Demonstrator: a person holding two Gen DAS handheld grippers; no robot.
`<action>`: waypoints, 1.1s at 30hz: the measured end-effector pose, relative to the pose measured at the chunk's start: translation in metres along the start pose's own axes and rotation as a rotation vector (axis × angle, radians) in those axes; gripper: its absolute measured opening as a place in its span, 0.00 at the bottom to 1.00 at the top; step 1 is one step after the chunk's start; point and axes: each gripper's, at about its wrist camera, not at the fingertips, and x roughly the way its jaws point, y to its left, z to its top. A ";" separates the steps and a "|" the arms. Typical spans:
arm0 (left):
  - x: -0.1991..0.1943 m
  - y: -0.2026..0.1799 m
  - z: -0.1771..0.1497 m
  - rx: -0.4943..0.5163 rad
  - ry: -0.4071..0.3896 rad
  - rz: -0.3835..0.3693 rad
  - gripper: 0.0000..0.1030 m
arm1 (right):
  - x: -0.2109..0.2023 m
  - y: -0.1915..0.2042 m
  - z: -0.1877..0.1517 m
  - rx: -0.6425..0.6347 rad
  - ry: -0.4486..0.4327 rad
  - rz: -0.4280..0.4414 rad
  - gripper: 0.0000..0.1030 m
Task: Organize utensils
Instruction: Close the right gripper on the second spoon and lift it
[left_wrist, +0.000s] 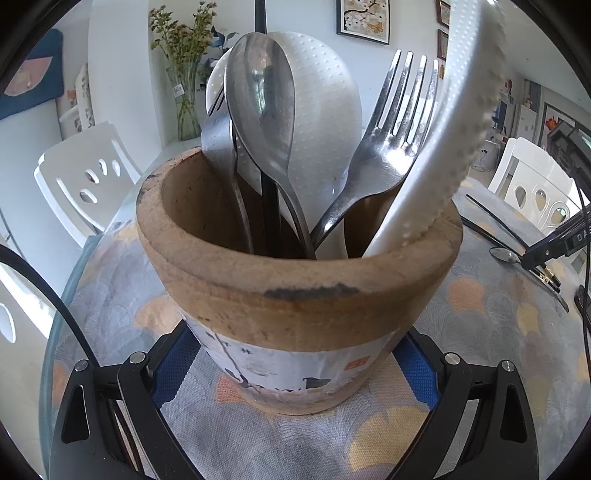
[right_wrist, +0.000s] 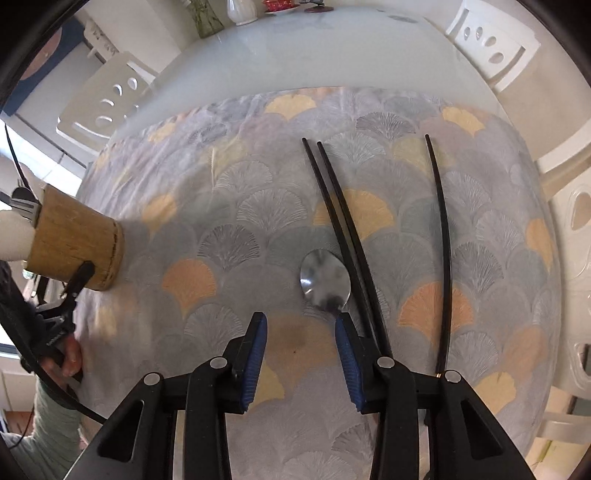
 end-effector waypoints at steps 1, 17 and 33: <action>0.000 0.000 0.000 -0.001 0.000 -0.002 0.94 | 0.002 -0.001 0.000 0.001 0.005 -0.006 0.36; 0.003 0.010 0.003 -0.010 0.003 -0.016 0.94 | 0.024 0.004 0.009 -0.057 0.012 -0.118 0.26; 0.004 0.012 0.002 -0.012 0.002 -0.019 0.93 | 0.033 0.015 0.021 -0.085 0.024 -0.149 0.27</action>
